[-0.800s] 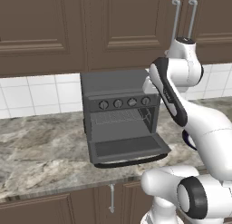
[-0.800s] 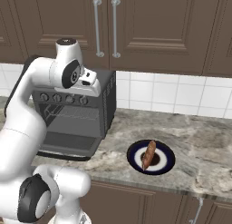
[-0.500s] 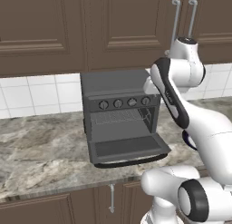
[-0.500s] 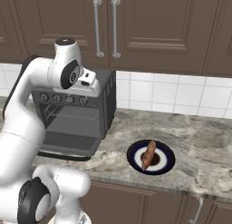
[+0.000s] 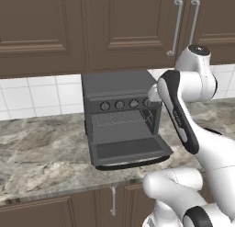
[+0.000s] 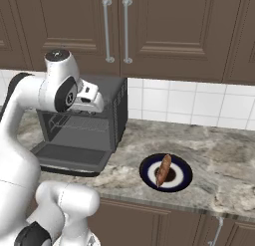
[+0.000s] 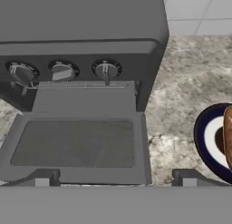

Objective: Pull the toaster oven rack outwards. Pick up the baguette from the plate and place it on the toaster oven rack. Close the toaster oven door fully and set the temperature to the lowest setting.

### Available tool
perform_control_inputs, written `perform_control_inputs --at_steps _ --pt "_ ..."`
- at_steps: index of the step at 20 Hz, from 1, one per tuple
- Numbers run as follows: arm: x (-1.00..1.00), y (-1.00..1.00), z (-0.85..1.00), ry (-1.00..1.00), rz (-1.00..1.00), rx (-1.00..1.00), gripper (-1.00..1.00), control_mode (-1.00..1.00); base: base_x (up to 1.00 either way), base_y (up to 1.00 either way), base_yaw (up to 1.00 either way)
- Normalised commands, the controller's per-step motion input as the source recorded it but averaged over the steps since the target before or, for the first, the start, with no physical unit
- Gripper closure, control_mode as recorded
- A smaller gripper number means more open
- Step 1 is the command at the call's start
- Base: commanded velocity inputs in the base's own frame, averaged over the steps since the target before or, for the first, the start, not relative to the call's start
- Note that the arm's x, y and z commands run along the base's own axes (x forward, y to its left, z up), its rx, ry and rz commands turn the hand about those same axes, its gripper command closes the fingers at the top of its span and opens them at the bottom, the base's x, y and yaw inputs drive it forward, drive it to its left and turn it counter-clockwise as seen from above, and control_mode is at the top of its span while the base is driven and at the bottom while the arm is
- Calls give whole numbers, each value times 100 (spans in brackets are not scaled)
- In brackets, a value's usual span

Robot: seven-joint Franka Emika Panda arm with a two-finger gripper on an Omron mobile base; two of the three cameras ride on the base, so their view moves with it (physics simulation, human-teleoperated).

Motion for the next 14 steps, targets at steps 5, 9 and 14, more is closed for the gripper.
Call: perform_control_inputs --at_steps 5,9,14 --pt "-45 43 -12 -12 -3 -13 -100 -100 0 0 0" --pt "-46 36 -14 -19 0 -15 -100 -100 0 0 0" --pt "-42 32 -21 -24 0 -13 -100 -100 0 0 0"
